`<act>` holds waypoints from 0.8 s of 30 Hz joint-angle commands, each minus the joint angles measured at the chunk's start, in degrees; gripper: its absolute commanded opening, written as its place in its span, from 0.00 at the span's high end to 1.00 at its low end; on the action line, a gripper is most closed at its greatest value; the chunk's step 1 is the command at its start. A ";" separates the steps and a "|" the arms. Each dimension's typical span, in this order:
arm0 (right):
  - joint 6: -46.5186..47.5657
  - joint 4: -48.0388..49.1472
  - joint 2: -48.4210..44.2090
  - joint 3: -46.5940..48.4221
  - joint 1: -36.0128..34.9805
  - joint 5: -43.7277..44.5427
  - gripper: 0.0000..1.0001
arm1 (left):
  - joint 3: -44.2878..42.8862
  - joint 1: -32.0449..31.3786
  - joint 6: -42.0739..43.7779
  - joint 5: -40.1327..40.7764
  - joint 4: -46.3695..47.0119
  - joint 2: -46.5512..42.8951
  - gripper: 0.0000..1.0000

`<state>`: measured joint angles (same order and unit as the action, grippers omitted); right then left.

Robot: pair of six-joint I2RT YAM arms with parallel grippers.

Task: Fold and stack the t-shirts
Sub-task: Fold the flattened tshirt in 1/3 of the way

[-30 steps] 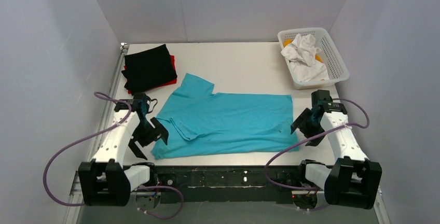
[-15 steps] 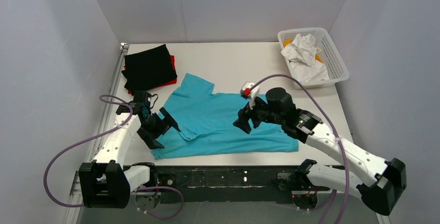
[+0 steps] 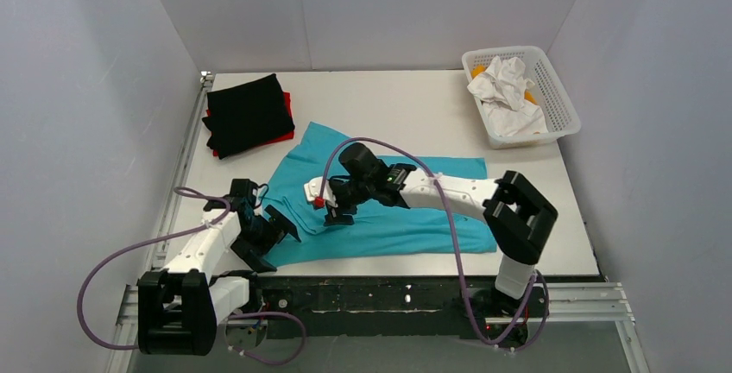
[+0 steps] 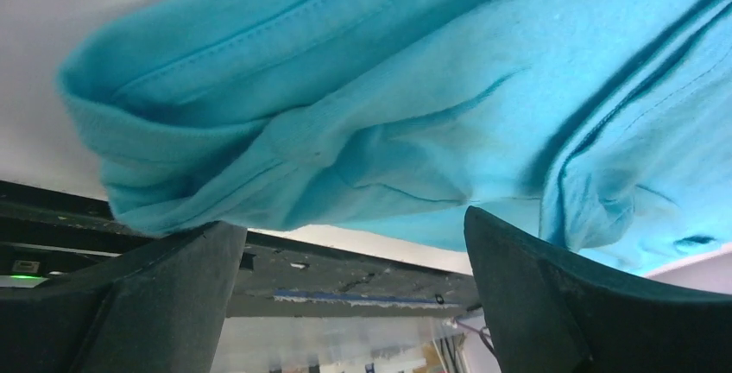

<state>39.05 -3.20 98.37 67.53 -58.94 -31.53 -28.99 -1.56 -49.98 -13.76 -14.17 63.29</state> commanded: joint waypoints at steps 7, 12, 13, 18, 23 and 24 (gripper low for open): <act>6.22 -6.21 14.78 13.51 -1.10 -0.21 0.35 | 1.82 0.34 -0.99 8.46 -11.58 -3.79 0.02; 5.52 -10.44 15.89 14.52 -1.22 -2.19 0.36 | 0.41 0.38 -0.76 9.24 -14.35 -1.33 0.02; 5.17 -10.52 15.66 14.15 -1.33 -2.53 0.36 | -0.11 0.37 -0.78 9.76 -15.32 -1.10 0.02; 3.71 -6.37 14.31 10.77 -2.94 -1.87 0.36 | -0.44 0.33 -1.52 11.25 -17.25 -1.55 0.02; 2.69 -7.87 17.33 13.42 -3.55 1.89 0.38 | -1.02 0.39 -1.14 11.44 -17.29 0.39 0.02; 2.71 -8.37 17.62 13.69 -3.60 2.28 0.39 | -1.14 0.34 -1.10 11.39 -17.39 0.88 0.02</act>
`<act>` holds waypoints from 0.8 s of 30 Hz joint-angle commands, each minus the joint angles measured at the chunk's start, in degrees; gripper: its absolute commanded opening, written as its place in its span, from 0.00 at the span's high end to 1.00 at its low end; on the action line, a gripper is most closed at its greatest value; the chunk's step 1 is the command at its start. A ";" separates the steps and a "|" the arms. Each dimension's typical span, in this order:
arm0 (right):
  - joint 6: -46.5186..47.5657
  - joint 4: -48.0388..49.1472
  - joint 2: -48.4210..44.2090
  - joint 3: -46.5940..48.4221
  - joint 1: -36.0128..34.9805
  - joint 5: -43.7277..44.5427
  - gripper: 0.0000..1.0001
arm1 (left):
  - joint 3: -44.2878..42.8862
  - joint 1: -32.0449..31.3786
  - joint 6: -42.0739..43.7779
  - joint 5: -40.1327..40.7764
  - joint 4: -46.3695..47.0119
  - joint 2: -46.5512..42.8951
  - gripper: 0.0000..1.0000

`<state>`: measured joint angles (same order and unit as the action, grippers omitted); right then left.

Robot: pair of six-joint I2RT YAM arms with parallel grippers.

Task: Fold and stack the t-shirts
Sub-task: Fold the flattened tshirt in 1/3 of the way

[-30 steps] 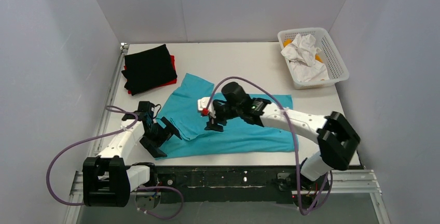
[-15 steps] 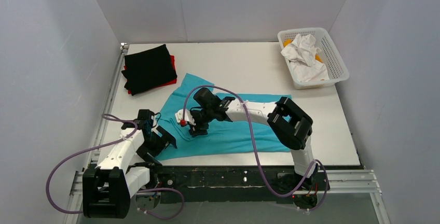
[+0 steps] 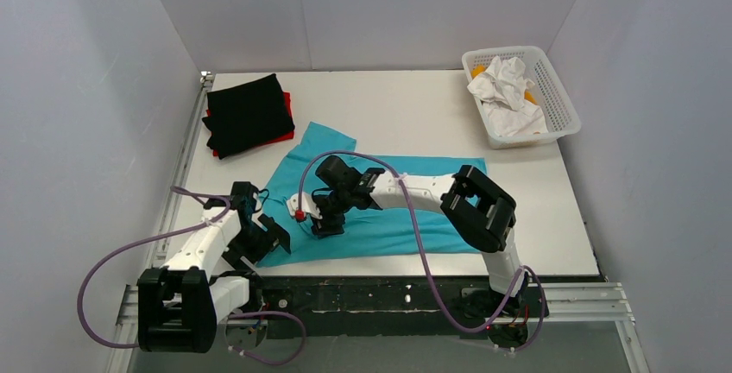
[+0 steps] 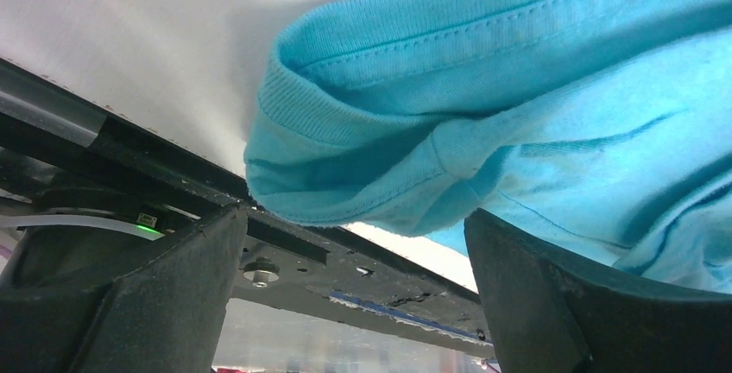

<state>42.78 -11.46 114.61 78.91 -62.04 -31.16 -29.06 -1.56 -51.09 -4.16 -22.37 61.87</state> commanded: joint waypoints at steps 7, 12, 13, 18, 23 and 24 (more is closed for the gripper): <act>-2.49 4.28 0.51 -0.65 -0.81 4.70 0.42 | -1.77 0.38 0.17 1.53 -9.11 3.62 0.02; -0.41 1.35 2.00 0.81 -1.68 5.87 0.42 | -1.95 0.37 0.12 1.90 -9.31 4.00 0.02; -0.12 1.54 2.02 0.54 -2.01 6.14 0.42 | -2.09 0.38 0.18 1.80 -9.28 4.11 0.02; -0.71 2.58 2.49 0.27 -2.59 7.13 0.45 | -2.33 0.35 0.42 1.90 -9.36 4.66 0.02; -2.13 4.47 2.75 1.03 -2.61 9.74 0.70 | -2.11 0.38 0.35 2.16 -9.77 4.57 0.02; -2.50 4.89 2.42 0.96 -2.58 10.39 0.74 | -2.09 0.35 0.33 2.27 -9.87 4.58 0.02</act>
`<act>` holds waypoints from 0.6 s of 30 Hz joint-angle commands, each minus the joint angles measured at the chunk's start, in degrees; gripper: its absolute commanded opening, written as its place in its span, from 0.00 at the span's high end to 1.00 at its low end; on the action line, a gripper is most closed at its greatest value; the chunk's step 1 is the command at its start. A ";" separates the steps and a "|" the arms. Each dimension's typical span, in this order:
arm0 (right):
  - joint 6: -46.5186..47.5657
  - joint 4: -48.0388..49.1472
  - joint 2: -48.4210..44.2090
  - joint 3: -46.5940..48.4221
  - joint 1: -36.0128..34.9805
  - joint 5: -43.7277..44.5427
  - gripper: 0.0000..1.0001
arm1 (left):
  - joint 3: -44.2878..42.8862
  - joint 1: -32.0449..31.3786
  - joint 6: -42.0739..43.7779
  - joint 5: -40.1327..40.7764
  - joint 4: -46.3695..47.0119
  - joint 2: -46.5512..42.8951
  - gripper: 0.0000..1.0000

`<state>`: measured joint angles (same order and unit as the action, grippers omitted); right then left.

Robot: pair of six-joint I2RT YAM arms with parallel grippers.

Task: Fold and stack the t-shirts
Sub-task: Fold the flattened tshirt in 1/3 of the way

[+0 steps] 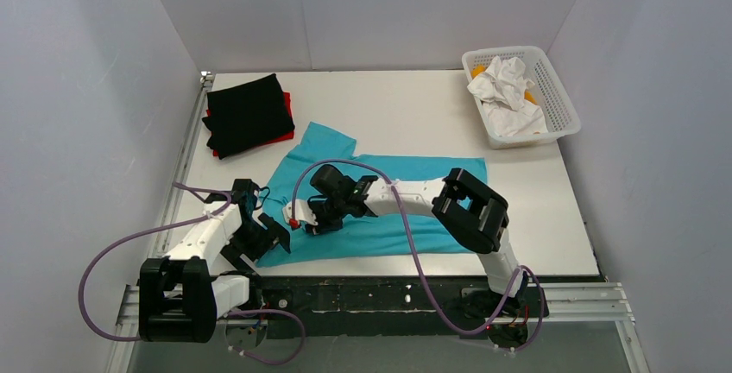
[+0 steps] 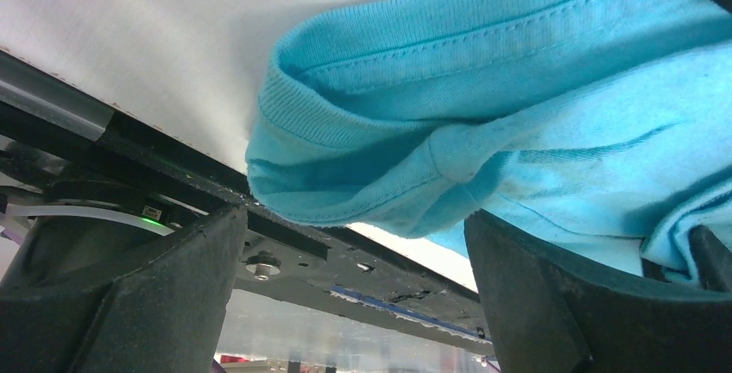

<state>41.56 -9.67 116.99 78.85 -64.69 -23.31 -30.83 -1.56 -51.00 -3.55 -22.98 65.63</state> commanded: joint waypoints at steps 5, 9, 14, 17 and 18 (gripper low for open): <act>-4.63 8.95 -2.87 -2.17 0.06 4.83 0.96 | -0.64 0.36 0.55 1.83 -9.58 1.55 0.02; -9.69 15.37 -5.04 -4.98 0.09 8.80 0.99 | -0.64 0.41 0.51 1.80 -9.80 1.94 0.02; -17.64 20.95 -6.20 -7.81 0.94 18.68 0.99 | -0.62 0.35 0.51 2.68 -10.55 1.12 0.02; -21.97 22.29 -6.97 -9.63 2.01 20.26 0.99 | -0.76 0.39 0.58 2.69 -11.07 0.87 0.02; -23.29 22.36 -7.20 -10.13 2.32 20.35 0.98 | -0.85 0.36 0.75 2.71 -11.18 0.88 0.02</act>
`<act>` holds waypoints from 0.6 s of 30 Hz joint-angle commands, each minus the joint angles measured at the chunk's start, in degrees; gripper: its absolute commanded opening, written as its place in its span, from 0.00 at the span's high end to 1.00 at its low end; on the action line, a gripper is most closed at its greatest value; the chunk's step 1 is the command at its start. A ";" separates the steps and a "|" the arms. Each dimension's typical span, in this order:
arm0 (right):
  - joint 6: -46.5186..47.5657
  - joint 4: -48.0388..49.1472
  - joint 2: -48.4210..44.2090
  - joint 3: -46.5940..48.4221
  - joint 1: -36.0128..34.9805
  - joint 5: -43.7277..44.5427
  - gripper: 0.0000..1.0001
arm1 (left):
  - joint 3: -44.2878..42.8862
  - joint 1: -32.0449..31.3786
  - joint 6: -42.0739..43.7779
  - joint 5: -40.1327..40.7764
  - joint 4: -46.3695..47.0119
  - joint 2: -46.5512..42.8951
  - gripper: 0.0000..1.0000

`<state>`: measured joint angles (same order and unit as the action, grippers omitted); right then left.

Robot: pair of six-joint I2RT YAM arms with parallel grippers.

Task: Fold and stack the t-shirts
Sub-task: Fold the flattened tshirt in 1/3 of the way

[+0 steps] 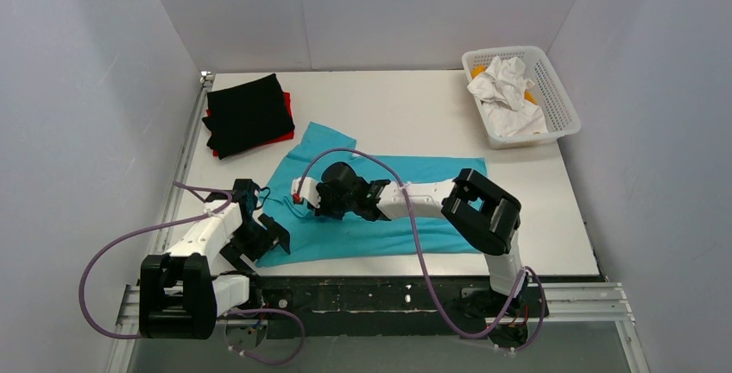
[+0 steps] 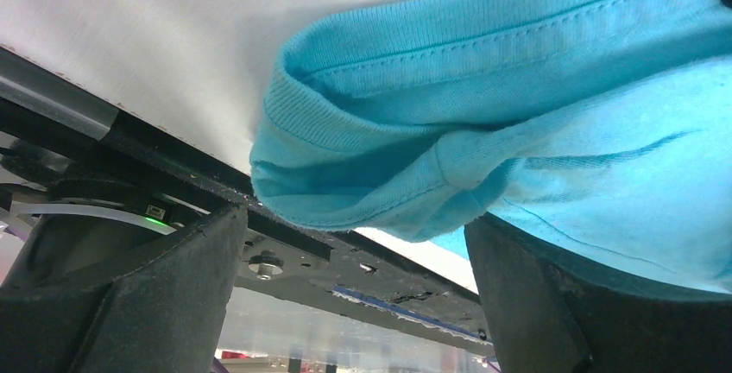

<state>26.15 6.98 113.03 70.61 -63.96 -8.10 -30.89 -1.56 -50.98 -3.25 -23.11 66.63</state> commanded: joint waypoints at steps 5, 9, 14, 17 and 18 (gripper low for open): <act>-14.73 5.95 -3.54 -3.35 2.54 9.68 0.94 | -1.09 0.41 1.22 3.74 -11.84 0.02 0.02; -20.64 3.91 -3.99 -3.46 3.37 16.30 0.93 | -1.26 0.33 1.47 4.68 -12.49 -0.07 0.02; -27.12 2.55 -6.19 -4.86 4.62 20.38 0.63 | -1.44 0.33 1.50 4.74 -12.75 -0.19 0.02; -31.57 1.13 -8.89 -5.49 5.54 19.22 0.57 | -1.88 0.33 1.45 4.82 -13.04 -0.38 0.02; -32.60 0.95 -10.14 -5.97 5.72 19.00 0.55 | -2.02 0.38 1.49 4.84 -13.28 -0.61 0.02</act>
<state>1.26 8.25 108.92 65.63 -59.53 8.73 -31.88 -1.56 -50.33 -1.06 -23.79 66.54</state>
